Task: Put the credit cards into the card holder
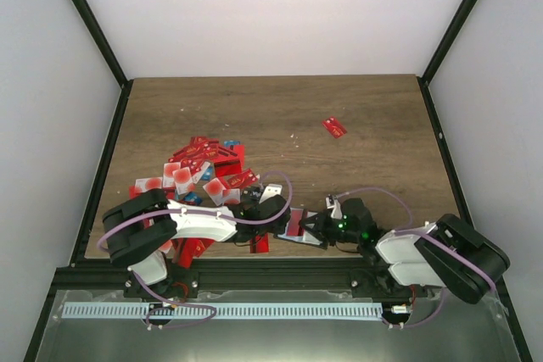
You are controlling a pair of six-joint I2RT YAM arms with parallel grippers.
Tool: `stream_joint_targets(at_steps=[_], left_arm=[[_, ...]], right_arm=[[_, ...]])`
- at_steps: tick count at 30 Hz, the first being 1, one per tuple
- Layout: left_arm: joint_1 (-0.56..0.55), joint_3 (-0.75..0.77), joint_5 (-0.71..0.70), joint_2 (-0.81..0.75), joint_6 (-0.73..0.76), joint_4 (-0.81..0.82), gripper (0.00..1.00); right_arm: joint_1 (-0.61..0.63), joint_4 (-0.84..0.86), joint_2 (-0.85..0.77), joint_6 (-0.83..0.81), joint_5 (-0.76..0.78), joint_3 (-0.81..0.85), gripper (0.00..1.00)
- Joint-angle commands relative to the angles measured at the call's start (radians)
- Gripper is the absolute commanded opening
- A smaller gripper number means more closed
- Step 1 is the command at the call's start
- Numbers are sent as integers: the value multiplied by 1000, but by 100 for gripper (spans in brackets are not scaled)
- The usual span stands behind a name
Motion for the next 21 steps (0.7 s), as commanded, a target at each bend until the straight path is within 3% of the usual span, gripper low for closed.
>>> stream_joint_targets(at_steps=[1,12,16,21], left_arm=[[4,-38,16,7,-33,-74,12],[5,-44,0,23,-36,-74,11],[11,-49,-13,15,-37,-80,11],[20,-47,-24,8,-34,-90,11]], right_arm=[[36,4,21,35,76,-44,1],[52,68,129,2,1,-37,5],[53,-177,19,-83,4,10,12],[53,-516,-185,-195,65,95,38]])
